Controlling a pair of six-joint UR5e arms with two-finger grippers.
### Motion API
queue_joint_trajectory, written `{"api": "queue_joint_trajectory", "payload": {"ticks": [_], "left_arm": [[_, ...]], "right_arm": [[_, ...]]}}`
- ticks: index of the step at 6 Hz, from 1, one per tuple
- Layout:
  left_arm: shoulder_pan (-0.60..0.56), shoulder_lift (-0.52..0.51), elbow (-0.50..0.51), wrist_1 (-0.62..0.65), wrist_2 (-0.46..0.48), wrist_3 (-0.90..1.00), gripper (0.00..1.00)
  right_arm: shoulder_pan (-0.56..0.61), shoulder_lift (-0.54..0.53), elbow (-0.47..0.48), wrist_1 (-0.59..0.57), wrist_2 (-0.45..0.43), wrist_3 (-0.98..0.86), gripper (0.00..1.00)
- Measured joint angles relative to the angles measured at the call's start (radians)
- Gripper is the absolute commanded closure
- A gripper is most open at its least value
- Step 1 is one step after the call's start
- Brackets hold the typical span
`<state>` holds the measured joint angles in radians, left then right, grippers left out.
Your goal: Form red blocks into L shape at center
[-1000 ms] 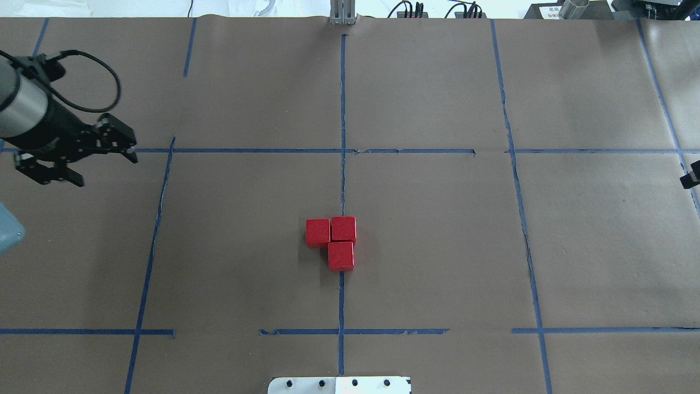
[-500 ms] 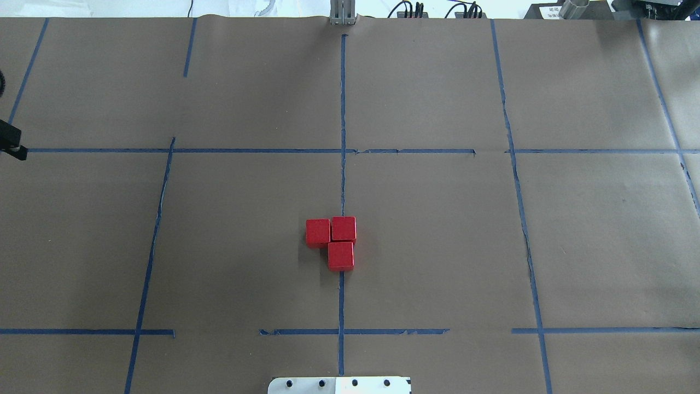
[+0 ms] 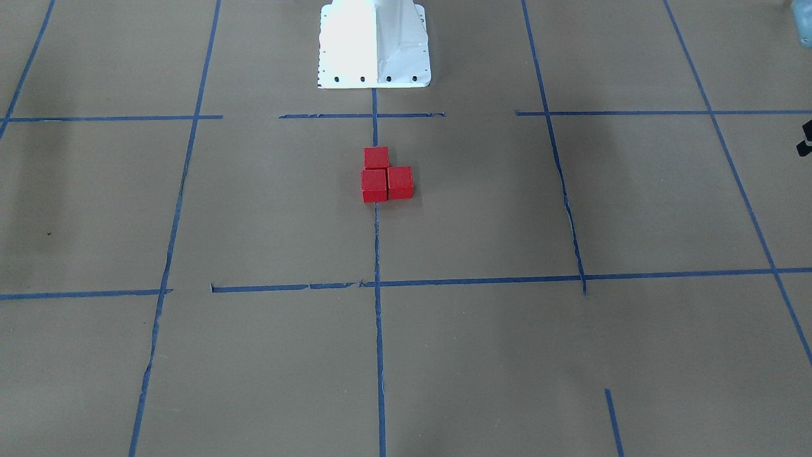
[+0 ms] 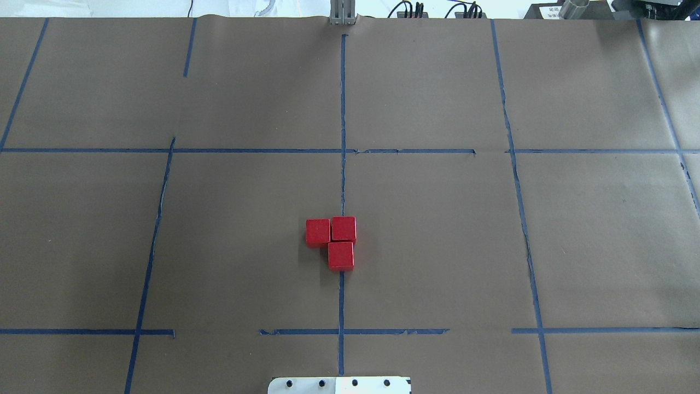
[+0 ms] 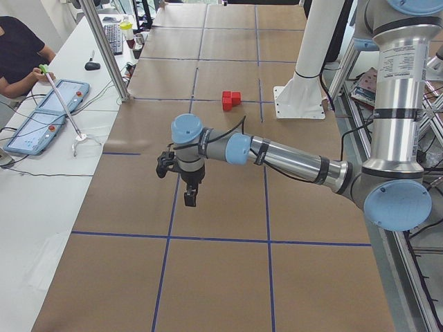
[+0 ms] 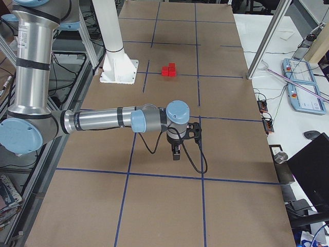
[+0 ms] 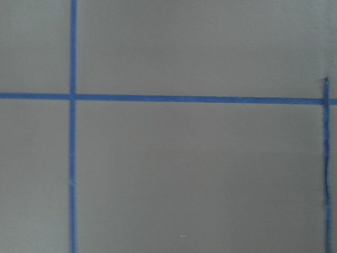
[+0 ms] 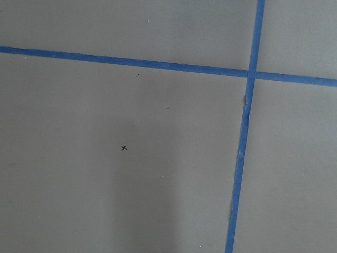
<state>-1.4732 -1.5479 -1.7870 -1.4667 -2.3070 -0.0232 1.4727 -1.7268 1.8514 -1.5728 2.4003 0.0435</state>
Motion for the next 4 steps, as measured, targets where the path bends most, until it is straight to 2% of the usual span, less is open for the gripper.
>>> {"api": "queue_joint_trajectory", "payload": {"ticks": [2,4], "left_arm": [[-0.016,-0.009,0.055,-0.002,-0.009,0.029,0.0],[-0.031,-0.01,0.037,0.004,-0.01,0.031,0.0]], "right_arm": [[0.001,-0.001,-0.005,0.0,-0.003,0.005,0.0],[0.002,0.001,-0.029,0.006,-0.006,0.006,0.0]]}}
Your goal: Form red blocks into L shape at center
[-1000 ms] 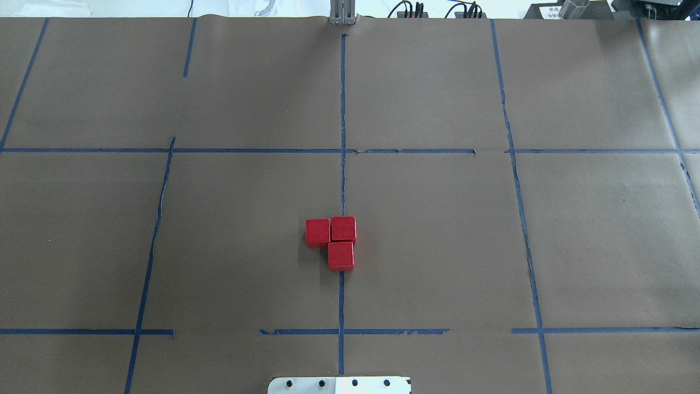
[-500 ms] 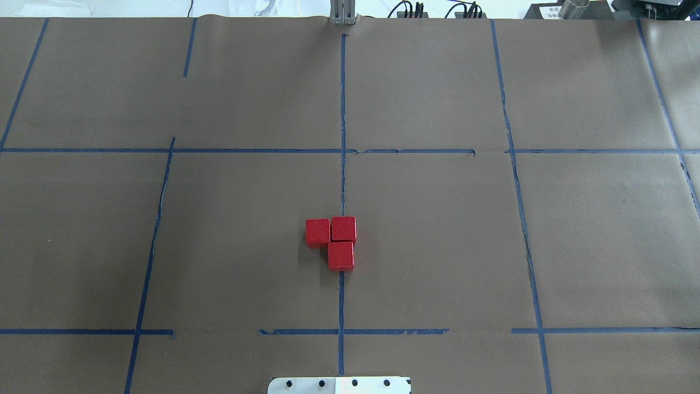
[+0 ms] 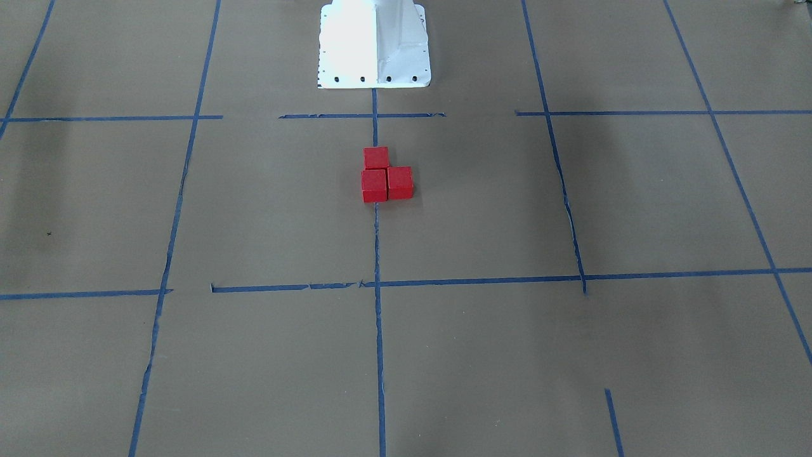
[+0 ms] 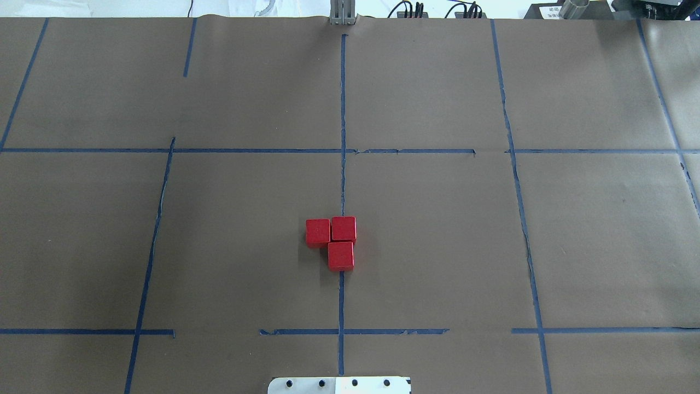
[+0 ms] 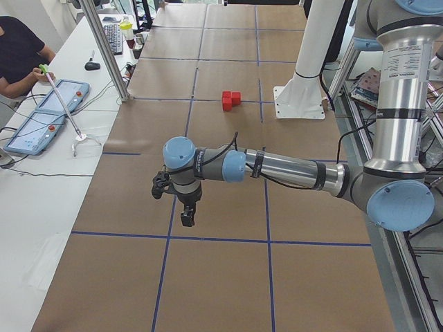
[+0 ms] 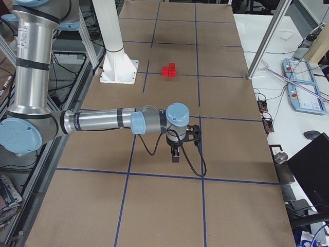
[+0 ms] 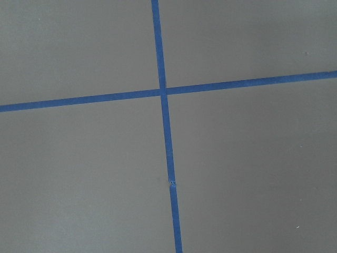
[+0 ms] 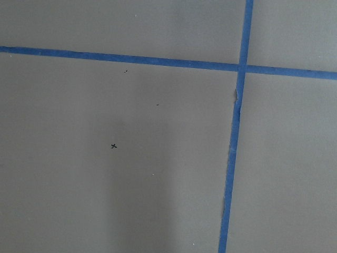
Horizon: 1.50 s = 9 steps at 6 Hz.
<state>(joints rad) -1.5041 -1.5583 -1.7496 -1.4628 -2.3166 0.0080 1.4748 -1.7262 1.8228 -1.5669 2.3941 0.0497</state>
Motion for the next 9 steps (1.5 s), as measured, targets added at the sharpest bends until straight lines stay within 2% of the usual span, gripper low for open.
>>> {"api": "queue_joint_trajectory", "payload": {"ticks": [4,7,9], "left_arm": [[-0.031,0.013,0.031,0.003,-0.002,0.01,0.0],[-0.029,0.012,0.07,0.004,-0.073,0.003,0.0],[-0.027,0.041,0.068,-0.006,-0.08,0.002,0.0]], "right_arm": [[0.018,0.004,-0.023,-0.001,0.013,0.004,0.0],[0.022,-0.01,-0.015,0.006,0.009,0.009,0.0],[0.022,-0.014,-0.017,0.006,-0.016,0.009,0.0]]}}
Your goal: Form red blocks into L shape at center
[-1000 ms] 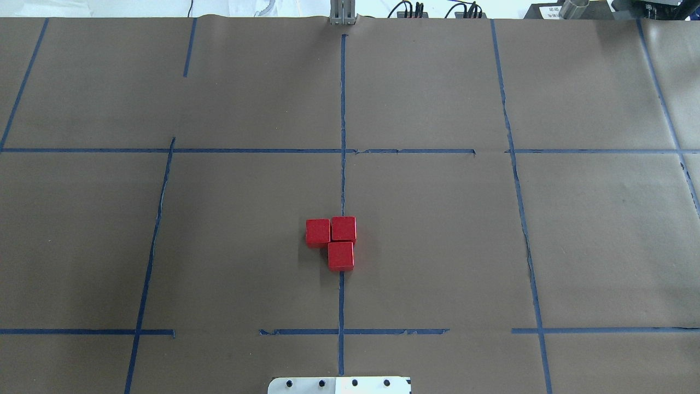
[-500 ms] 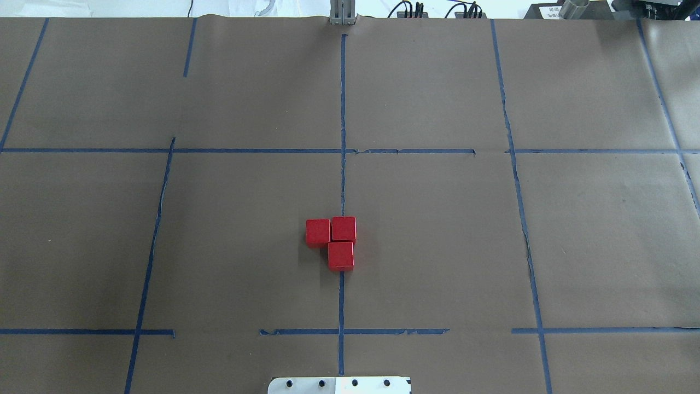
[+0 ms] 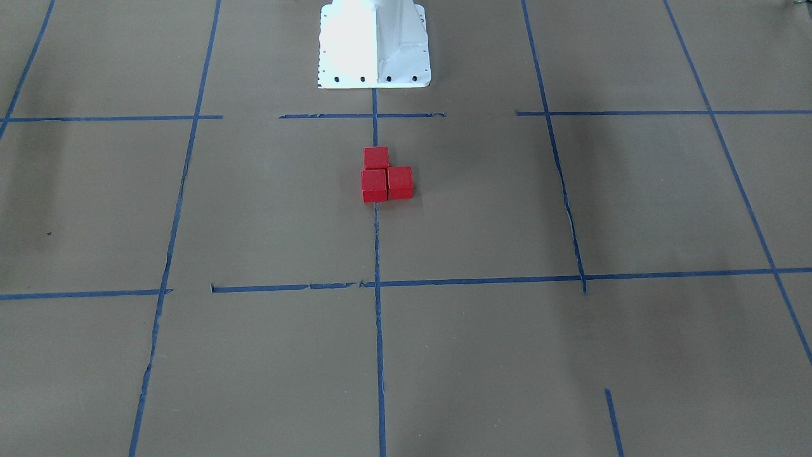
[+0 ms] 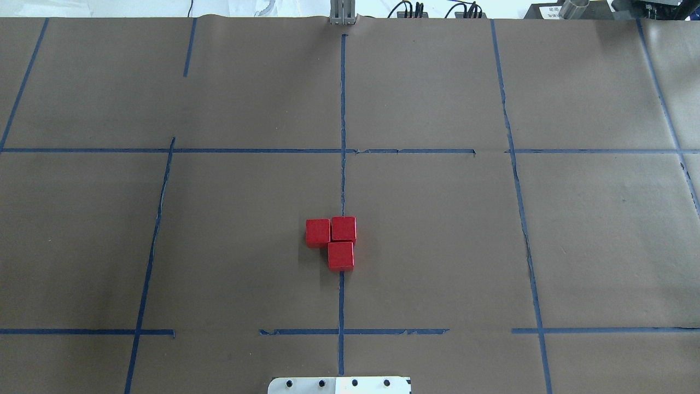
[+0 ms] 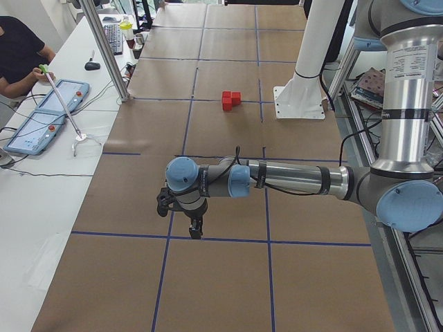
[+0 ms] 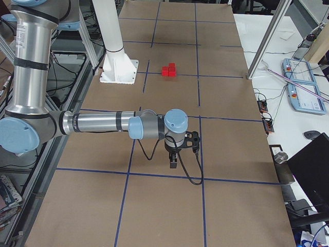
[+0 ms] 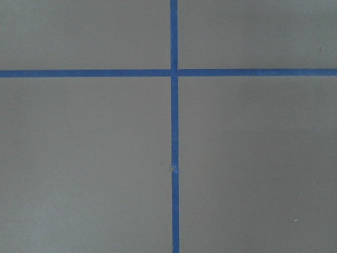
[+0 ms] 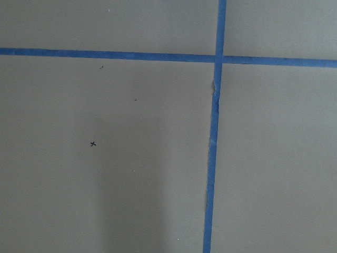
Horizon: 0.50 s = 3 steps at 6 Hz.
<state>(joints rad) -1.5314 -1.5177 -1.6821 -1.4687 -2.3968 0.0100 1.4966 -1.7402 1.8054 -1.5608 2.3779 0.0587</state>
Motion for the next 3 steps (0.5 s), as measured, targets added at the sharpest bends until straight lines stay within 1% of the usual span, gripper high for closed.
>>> {"api": "queue_joint_trajectory", "payload": {"ticks": [3], "left_arm": [[0.003,-0.009,-0.015,0.019,0.076,0.038,0.0]], "right_arm": [[0.001,-0.01,-0.001,0.001,-0.006,-0.002,0.0]]}}
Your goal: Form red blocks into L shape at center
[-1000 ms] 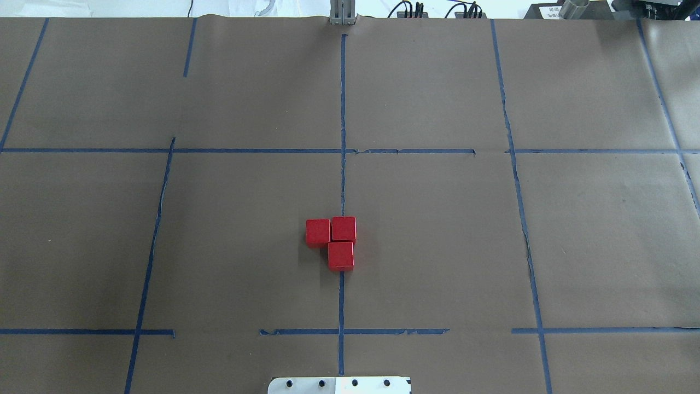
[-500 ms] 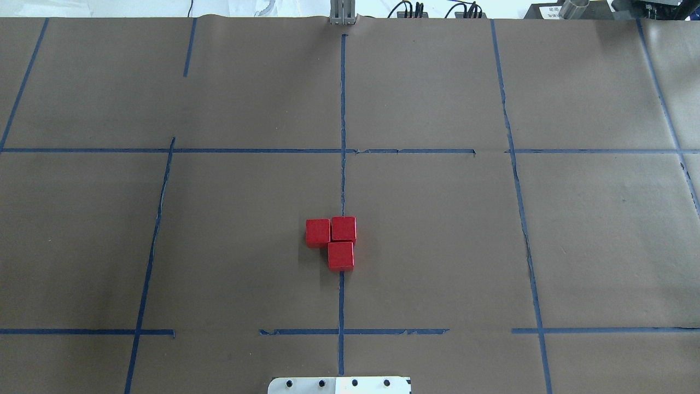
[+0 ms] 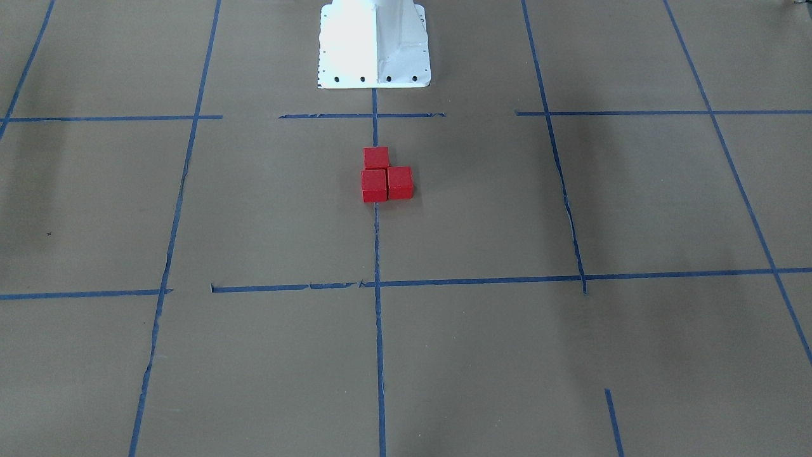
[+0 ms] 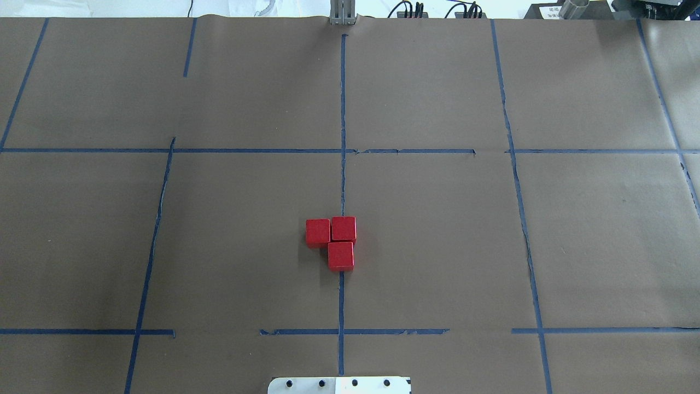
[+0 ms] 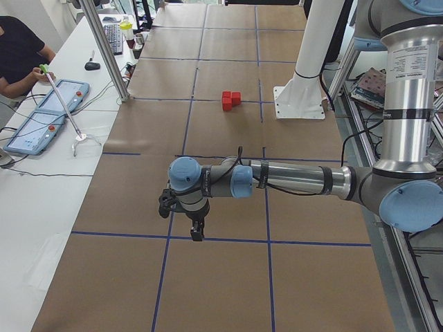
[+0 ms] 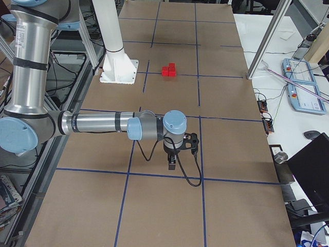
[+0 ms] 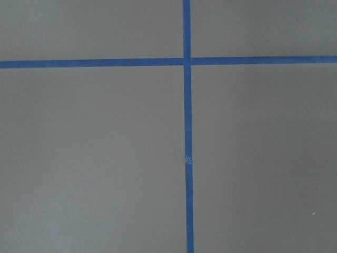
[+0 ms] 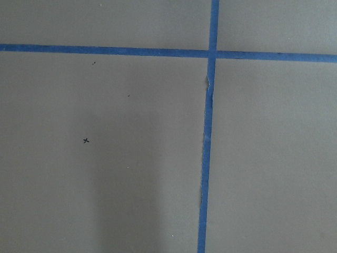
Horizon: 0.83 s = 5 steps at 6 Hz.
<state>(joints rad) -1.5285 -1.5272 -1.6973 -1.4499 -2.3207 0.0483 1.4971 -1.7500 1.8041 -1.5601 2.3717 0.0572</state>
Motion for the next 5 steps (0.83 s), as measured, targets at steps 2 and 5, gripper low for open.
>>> {"api": "queue_joint_trajectory", "payload": {"ticks": [2,5], "left_arm": [[-0.001,-0.001,-0.001,0.025,-0.016,0.042,0.0],[-0.001,0.001,-0.006,0.019,-0.046,0.048,0.0]], "right_arm": [[-0.001,-0.001,-0.001,-0.002,0.006,0.002,0.0],[-0.001,0.0,-0.001,-0.005,0.025,0.005,0.0]]}}
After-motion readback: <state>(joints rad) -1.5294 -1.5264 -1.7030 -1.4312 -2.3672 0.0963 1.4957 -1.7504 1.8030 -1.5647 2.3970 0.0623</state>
